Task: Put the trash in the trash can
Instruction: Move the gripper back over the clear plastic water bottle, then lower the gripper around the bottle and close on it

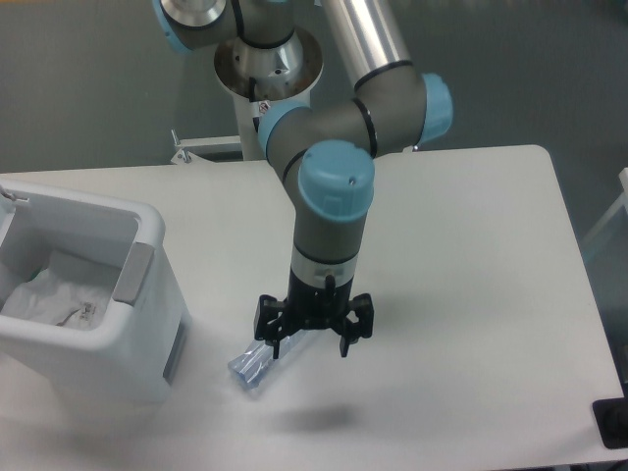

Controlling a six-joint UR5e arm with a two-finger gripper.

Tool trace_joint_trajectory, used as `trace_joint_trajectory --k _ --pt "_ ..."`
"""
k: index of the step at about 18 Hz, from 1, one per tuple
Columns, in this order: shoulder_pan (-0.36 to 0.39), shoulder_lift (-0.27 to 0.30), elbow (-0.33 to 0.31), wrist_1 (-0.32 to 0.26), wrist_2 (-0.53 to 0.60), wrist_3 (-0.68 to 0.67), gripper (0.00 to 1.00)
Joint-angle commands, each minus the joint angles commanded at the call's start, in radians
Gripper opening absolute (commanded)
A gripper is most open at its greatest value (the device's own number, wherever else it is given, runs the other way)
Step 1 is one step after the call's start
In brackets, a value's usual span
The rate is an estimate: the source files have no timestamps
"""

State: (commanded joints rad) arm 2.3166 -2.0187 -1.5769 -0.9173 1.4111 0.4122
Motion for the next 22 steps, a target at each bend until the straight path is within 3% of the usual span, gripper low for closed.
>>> trace_joint_trajectory --k 3,13,18,22 --pt "-0.011 -0.034 0.012 0.003 0.017 0.095 1.00" --pt "-0.077 -0.106 0.015 -0.006 0.032 0.188 1.00" --pt "-0.083 -0.117 0.021 -0.058 0.040 0.267 1.00" --pt "-0.083 -0.149 0.055 -0.064 0.068 0.281 1.00"
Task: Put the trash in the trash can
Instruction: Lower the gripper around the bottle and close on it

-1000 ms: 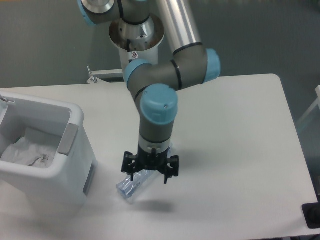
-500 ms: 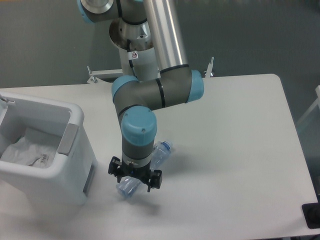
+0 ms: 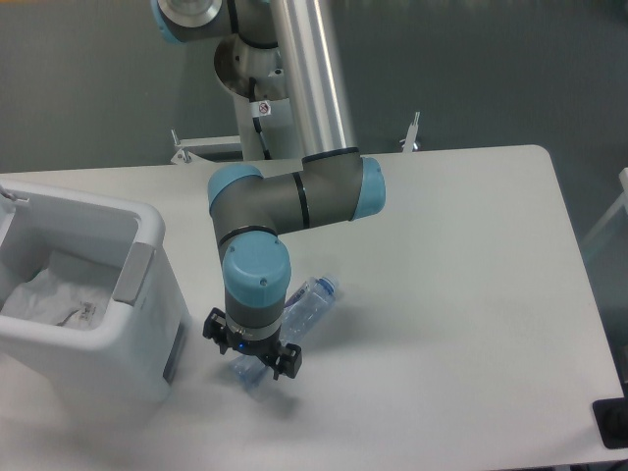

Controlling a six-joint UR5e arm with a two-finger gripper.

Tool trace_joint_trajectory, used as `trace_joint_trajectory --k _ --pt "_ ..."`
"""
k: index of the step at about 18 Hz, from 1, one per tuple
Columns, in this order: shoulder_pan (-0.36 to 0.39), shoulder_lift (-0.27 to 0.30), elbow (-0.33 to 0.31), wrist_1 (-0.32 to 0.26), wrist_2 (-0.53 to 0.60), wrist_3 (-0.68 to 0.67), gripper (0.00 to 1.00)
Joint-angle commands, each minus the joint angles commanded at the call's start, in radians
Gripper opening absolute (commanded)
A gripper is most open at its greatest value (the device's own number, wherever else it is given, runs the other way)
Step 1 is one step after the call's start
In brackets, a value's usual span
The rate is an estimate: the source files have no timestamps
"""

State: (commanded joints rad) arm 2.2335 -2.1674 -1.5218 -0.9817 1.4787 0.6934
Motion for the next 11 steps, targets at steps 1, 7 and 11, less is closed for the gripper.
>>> trace_joint_trajectory --k 1,7,11 --pt "0.000 -0.018 0.008 -0.002 0.012 -0.002 1.00" --pt "-0.025 -0.065 0.029 -0.003 0.049 0.000 1.00" --pt "-0.037 -0.072 0.028 -0.023 0.049 0.000 0.97"
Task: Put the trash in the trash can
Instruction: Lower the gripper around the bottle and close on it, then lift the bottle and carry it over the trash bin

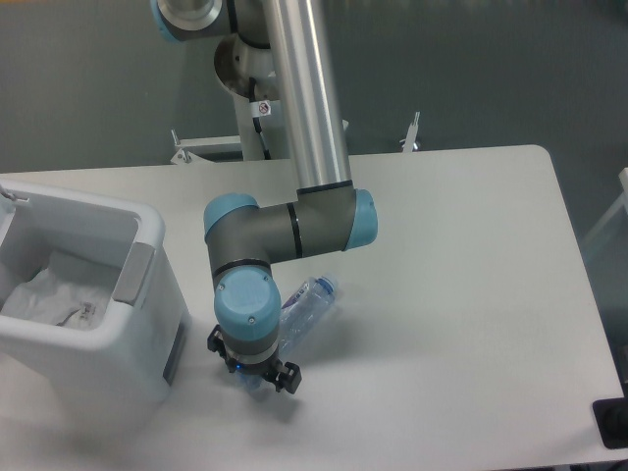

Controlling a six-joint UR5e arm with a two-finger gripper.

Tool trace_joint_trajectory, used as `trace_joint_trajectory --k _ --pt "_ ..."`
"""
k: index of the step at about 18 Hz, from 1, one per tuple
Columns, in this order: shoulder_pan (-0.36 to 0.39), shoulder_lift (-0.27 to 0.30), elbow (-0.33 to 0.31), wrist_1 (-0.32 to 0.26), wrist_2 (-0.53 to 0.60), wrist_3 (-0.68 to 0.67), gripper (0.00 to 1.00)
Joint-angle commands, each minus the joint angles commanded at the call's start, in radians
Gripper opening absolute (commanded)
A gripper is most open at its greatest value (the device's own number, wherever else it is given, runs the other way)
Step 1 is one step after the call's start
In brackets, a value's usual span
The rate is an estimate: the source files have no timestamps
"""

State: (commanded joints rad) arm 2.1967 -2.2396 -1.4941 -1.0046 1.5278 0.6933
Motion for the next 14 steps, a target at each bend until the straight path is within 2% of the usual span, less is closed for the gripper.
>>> trace_joint_trajectory --k 4,6,12,14 --pt "0.000 0.008 0.002 -0.019 0.000 -0.002 0.65" --pt "-0.002 0.012 0.002 -0.023 0.000 -0.002 0.57" --pt "-0.002 0.024 0.006 -0.020 -0.002 -0.003 0.55" --pt "0.000 0.050 0.011 -0.019 -0.008 -0.003 0.55"
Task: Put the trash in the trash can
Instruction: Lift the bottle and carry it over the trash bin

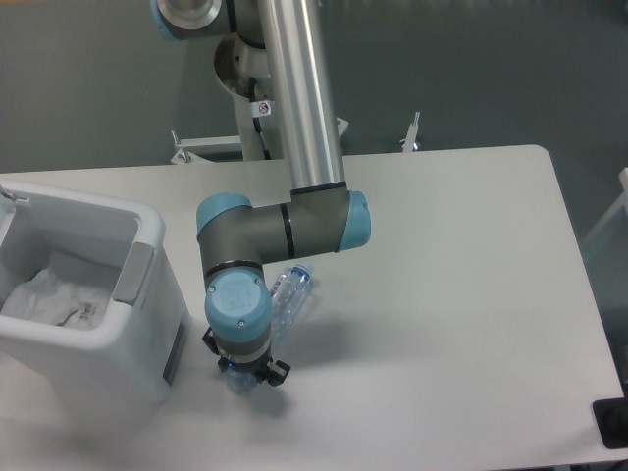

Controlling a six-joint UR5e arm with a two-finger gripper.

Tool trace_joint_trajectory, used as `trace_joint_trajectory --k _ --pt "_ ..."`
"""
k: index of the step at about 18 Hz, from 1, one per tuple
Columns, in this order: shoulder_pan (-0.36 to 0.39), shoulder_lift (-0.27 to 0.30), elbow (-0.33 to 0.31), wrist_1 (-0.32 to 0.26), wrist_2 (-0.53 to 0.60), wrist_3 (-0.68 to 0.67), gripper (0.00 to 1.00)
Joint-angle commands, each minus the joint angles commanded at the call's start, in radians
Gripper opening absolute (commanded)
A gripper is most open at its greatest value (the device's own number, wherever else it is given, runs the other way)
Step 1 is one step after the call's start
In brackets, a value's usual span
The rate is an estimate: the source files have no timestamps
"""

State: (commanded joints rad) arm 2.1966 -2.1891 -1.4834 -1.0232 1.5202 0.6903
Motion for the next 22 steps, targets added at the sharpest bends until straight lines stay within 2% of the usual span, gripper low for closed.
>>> trace_joint_trajectory --k 2,5,8,12,15,18,22 --pt "0.009 0.038 0.015 0.008 -0.009 0.000 0.55" --pt "0.052 0.074 0.096 0.009 -0.075 -0.012 0.55" --pt "0.103 0.107 0.164 0.009 -0.208 -0.029 0.55" --pt "0.164 0.164 0.213 0.011 -0.394 -0.048 0.55" --pt "0.193 0.175 0.279 0.028 -0.558 -0.119 0.55" --pt "0.213 0.173 0.354 0.069 -0.688 -0.219 0.55" --pt "0.213 0.186 0.387 0.110 -0.793 -0.225 0.55"
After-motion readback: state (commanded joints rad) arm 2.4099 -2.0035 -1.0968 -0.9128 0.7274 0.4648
